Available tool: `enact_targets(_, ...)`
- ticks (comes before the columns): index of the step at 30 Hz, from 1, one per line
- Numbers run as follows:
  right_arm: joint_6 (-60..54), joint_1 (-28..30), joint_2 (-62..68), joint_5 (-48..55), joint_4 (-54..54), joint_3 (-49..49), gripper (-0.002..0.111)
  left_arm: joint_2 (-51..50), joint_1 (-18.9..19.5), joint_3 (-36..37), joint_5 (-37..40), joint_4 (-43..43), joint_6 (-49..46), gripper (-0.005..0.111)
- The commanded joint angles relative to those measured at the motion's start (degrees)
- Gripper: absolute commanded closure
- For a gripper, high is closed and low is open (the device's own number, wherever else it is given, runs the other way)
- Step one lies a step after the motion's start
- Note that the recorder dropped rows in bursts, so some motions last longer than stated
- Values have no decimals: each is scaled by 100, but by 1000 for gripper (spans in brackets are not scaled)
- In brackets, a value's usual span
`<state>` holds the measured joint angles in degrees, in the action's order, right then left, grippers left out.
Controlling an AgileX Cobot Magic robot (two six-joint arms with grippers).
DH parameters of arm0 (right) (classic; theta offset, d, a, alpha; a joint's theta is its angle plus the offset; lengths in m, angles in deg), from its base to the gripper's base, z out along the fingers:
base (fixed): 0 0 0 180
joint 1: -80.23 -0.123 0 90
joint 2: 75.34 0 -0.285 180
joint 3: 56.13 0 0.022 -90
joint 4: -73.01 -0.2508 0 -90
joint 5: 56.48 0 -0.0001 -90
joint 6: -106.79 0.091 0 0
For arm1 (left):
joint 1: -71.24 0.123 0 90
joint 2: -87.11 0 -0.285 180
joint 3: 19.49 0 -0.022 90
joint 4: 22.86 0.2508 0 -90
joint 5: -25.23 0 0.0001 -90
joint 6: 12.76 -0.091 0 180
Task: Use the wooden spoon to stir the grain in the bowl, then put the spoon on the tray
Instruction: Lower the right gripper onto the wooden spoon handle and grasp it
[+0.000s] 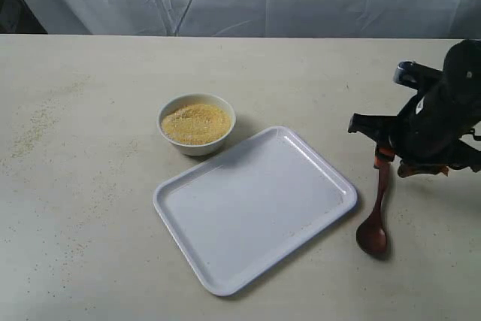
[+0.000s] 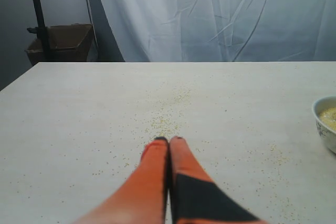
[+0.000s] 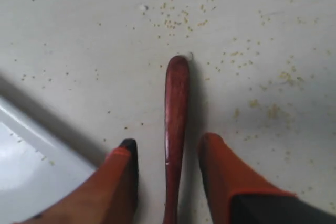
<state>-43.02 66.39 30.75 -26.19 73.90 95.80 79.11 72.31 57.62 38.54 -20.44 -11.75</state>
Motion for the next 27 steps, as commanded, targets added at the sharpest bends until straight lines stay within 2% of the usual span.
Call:
enact_targets(1,868,-212,232,-286,650,31,69,22,10,10,-8,16,2,107)
enact_targets(5,1308,-308,467,-329,1020,31,69,22,10,10,-8,16,2,107)
enact_targets(11,1344,-323,770,-280,1080,31,71,22,10,10,-8,16,2,107)
enact_targets(15,1344,-323,825,-245,1090,31,85,22,10,10,-8,16,2,107)
enact_targets(19,1344,-323,687,-255,1090,31,109,22,10,10,-8,16,2,107)
enact_targets(27,1844,-364,-61,-642,998,256,109,22,10,10,-8,16,2,107)
